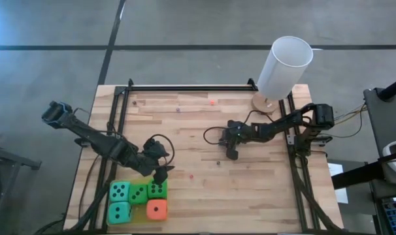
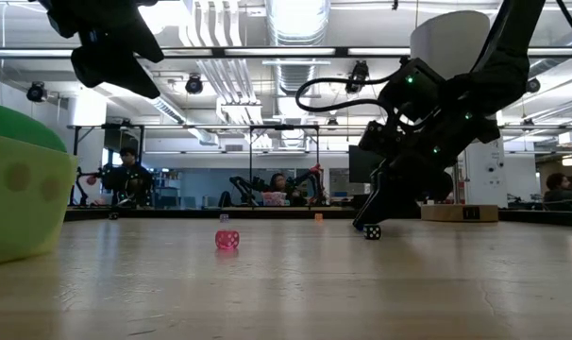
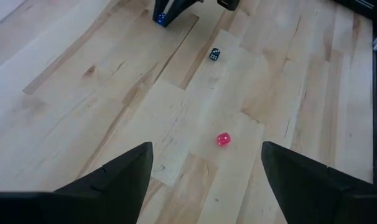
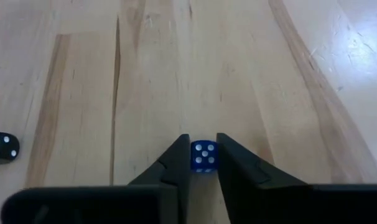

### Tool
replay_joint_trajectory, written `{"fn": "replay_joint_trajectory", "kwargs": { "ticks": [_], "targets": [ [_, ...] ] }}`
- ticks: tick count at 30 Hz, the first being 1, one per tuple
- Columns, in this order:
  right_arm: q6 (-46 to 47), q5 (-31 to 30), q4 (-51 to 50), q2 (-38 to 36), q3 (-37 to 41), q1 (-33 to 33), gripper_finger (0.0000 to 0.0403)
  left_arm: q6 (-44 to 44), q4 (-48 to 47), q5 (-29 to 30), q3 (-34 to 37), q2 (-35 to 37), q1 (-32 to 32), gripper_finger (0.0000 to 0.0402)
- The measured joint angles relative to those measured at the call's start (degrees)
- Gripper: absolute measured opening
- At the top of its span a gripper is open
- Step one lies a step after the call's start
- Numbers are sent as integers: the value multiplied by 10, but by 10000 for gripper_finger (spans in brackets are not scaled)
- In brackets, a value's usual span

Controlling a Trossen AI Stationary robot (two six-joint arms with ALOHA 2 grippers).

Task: Pick & Place Dice
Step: Put the blue dice into the yellow bin

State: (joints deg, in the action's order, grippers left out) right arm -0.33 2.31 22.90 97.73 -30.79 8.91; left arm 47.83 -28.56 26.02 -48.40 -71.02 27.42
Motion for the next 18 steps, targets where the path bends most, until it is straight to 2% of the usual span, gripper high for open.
{"fn": "replay_joint_trajectory", "kwargs": {
  "ticks": [2, 10, 14, 18],
  "targets": [
    [-2, 0, 0, 0, 0, 0, 46, 0, 0, 0, 0, 0, 0, 303],
    [-5, -2, -4, -10, 1, 0, 47, 0, 0, 0, 0, 0, 0, 301],
    [-6, -6, -4, -44, 2, 0, 55, 0, 0, 3, 0, 0, 0, 305],
    [0, 12, -4, -83, 2, -1, 56, 1, 2, 29, 0, 0, 0, 308]
  ]
}}
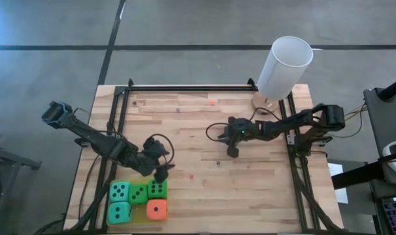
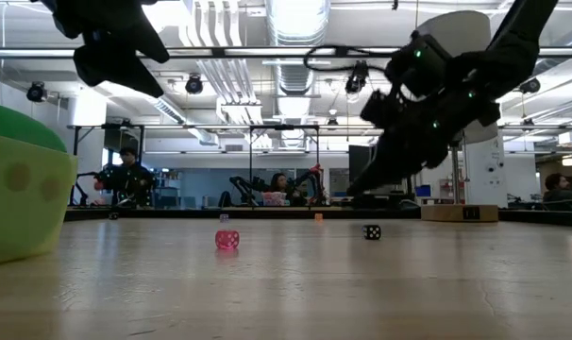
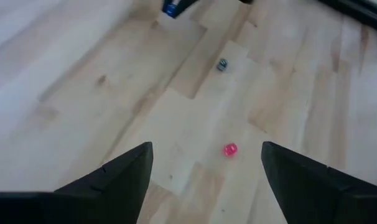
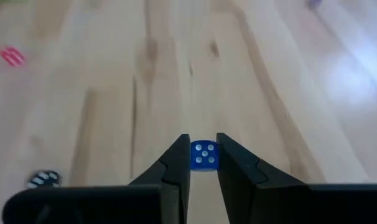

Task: Pick & Place Dice
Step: Put the blue dice into the yellow bin

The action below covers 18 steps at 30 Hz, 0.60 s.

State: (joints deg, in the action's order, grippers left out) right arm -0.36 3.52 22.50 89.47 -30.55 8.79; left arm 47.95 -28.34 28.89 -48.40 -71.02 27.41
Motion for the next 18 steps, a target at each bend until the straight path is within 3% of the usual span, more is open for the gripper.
{"fn": "replay_joint_trajectory", "kwargs": {
  "ticks": [9, 18],
  "targets": [
    [-158, -2, 38, -73, 0, -46, 59, 1, 32, 39, 0, 0, 0, 298],
    [-297, -181, 64, -110, -1, -145, 60, 6, 123, 48, 0, 0, -9, 298]
  ]
}}
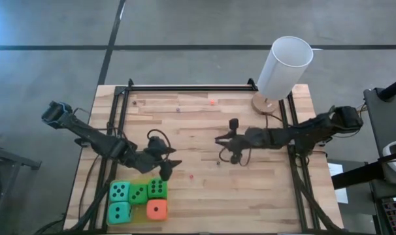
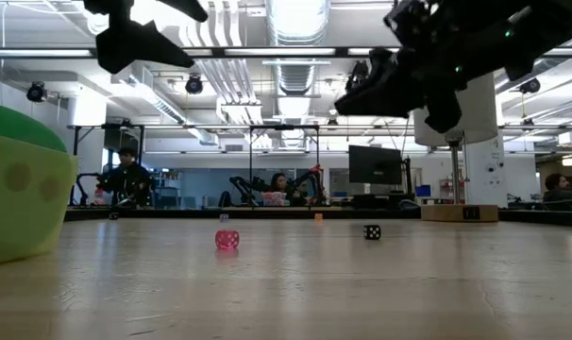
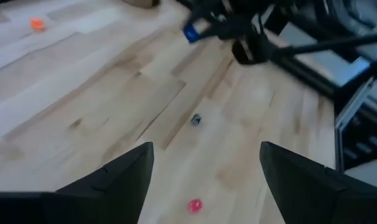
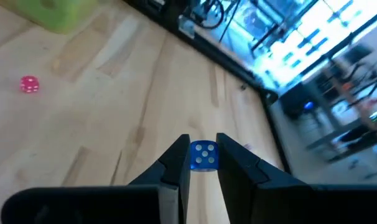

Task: Pick & Place Dice
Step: Put the blue dice into the yellow bin

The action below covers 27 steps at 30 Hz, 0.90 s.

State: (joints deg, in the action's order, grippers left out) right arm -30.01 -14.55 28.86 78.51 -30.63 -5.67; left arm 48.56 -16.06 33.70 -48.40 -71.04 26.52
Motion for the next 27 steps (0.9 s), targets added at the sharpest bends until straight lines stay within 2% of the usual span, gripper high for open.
{"fn": "replay_joint_trajectory", "kwargs": {
  "ticks": [5, 17, 27],
  "targets": [
    [-21, -20, 29, -14, 0, -35, 60, 35, 20, 28, 0, -17, -15, 297],
    [-34, -2, 78, -22, 0, -46, 61, 54, 141, 20, 0, -72, -73, 285],
    [-47, -4, 106, 4, 0, -46, 63, -19, 250, 6, 0, -120, -90, 280]
  ]
}}
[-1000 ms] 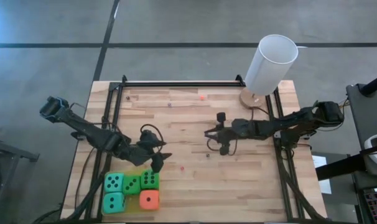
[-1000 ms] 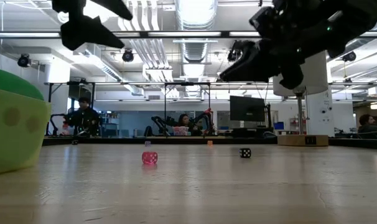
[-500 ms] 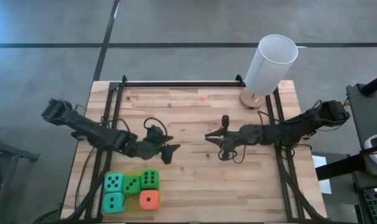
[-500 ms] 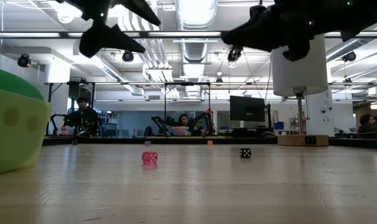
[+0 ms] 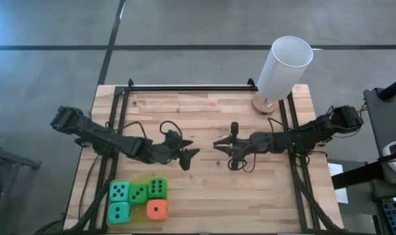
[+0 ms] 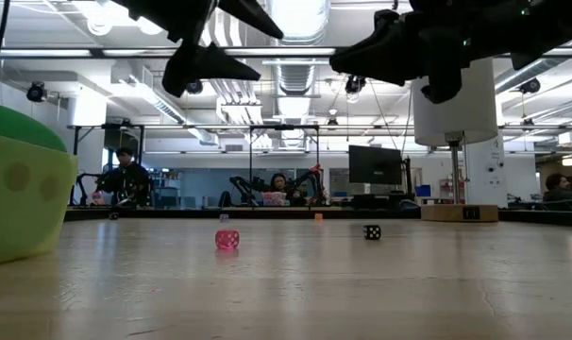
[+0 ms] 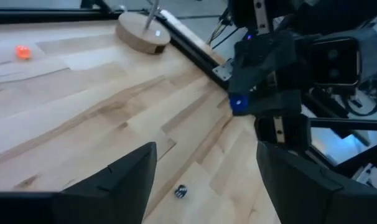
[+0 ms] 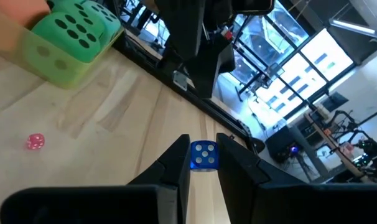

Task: Pick & Place Dice
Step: Put the blue dice into the yellow bin

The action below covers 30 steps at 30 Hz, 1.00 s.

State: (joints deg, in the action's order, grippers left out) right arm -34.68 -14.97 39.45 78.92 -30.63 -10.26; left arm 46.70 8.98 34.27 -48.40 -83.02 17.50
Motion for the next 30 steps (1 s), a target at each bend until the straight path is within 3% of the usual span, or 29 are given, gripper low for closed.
{"fn": "replay_joint_trajectory", "kwargs": {
  "ticks": [5, 13, 30],
  "targets": [
    [0, 1, 2, 0, 0, 0, 64, -4, 45, -10, 0, -34, -15, 272],
    [4, 6, 1, 0, 0, 0, 65, -31, 128, -87, -10, -82, -49, 251],
    [4, 20, -2, 0, 0, 0, 66, -74, 139, -120, -38, -96, -51, 208]
  ]
}}
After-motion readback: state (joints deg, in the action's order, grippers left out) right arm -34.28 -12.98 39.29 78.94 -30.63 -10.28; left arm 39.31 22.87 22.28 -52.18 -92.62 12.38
